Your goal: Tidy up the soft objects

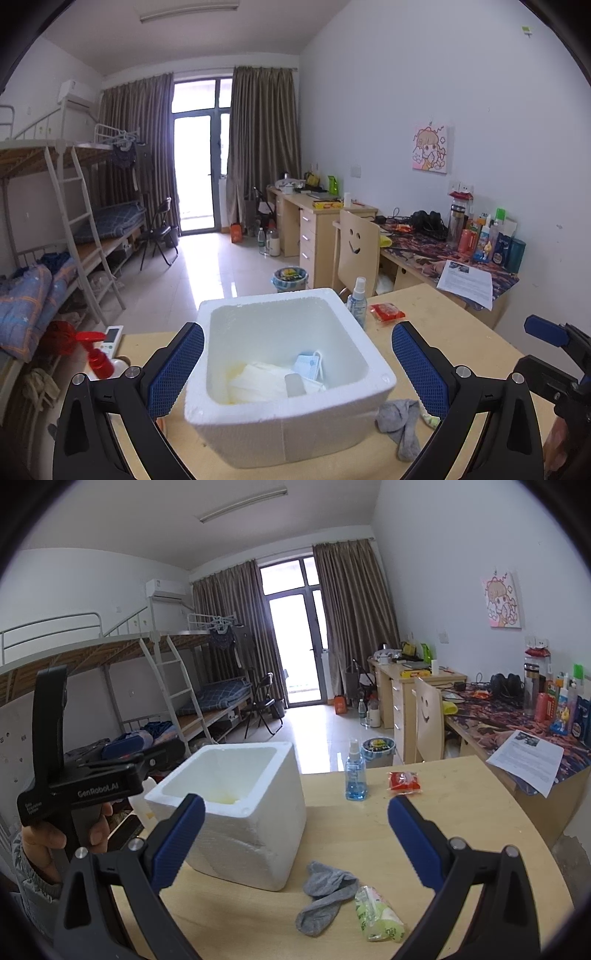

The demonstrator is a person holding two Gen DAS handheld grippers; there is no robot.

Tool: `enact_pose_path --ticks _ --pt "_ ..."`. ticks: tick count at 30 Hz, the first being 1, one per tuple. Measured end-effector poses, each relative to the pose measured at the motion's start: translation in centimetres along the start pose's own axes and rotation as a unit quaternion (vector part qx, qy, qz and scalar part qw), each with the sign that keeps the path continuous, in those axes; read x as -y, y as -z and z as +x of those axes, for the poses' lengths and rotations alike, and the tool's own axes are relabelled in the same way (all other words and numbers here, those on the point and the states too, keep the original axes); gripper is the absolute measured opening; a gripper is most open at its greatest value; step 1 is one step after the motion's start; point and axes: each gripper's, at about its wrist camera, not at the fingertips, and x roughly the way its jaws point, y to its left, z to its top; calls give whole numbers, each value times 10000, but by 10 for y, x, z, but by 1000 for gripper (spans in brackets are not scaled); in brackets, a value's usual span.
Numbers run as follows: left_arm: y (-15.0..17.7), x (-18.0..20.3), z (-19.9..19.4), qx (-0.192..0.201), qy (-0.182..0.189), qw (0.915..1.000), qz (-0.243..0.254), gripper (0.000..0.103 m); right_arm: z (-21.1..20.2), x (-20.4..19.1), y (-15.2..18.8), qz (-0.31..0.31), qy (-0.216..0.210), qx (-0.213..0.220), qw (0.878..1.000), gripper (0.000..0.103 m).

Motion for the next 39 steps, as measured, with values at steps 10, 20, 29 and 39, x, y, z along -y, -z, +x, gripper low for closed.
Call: enact_pose_path --ticks 10,20,29,39 --pt "8 -1 -42 168 -166 9997 -2 102 -31 -13 0 -93 -129 175 9997 102" --pt "16 -1 -83 456 -191 9988 8 102 -48 -23 2 -173 -148 261 9994 102" --pt "28 -7 -113 647 -237 9976 -97 102 -64 -34 8 -315 -190 368 9986 102" --pt "48 -2 -133 768 -336 9964 -95 102 -73 -38 18 -379 -215 430 9981 102"
